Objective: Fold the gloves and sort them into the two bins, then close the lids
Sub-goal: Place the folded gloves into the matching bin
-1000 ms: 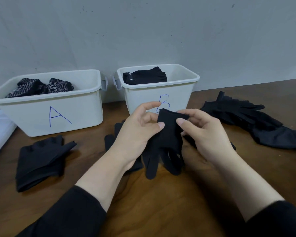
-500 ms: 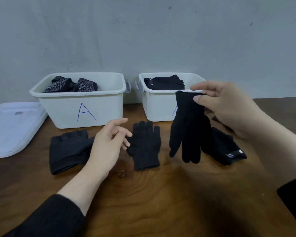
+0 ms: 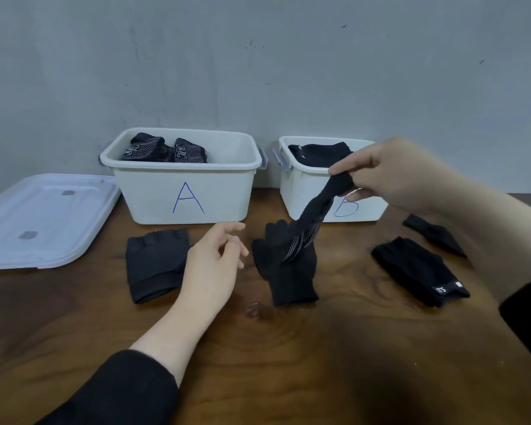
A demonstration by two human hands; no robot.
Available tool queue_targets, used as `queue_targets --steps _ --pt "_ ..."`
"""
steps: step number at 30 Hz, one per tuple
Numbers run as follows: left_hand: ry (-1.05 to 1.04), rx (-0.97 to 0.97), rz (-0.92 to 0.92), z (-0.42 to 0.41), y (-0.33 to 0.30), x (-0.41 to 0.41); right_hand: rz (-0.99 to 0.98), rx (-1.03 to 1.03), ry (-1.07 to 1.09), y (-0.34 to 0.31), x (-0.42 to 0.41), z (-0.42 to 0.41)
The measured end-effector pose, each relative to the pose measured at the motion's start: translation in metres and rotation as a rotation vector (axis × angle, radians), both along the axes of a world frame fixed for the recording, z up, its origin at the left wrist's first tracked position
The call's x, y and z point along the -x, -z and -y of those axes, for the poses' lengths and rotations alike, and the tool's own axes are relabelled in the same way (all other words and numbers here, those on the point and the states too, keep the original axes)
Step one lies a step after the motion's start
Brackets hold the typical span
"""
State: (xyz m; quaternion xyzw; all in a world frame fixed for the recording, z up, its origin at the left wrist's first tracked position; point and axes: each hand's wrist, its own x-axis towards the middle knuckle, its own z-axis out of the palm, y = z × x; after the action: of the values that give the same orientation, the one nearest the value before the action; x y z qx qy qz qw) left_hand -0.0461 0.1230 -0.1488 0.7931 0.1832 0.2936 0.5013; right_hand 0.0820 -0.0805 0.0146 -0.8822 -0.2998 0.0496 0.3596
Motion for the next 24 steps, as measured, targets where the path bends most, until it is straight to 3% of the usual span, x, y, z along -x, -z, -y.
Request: queue_targets --steps 7,12,17,20,24 --pt "0.052 -0.019 0.006 0.003 0.002 -0.001 0.422 0.291 -0.016 -0.011 -0.007 -0.037" --pt "0.049 -0.014 0.027 0.001 0.005 -0.004 0.347 0.273 0.029 -0.008 -0.027 -0.056" --pt "0.028 0.025 0.042 -0.002 0.004 -0.005 0.522 0.121 0.047 0.002 -0.037 -0.062" --pt "0.017 0.042 0.061 -0.004 0.003 -0.005 0.724 0.045 -0.060 0.017 -0.027 -0.053" --pt "0.010 0.003 0.063 -0.004 0.004 -0.007 0.723 0.171 -0.264 0.090 0.003 -0.030"
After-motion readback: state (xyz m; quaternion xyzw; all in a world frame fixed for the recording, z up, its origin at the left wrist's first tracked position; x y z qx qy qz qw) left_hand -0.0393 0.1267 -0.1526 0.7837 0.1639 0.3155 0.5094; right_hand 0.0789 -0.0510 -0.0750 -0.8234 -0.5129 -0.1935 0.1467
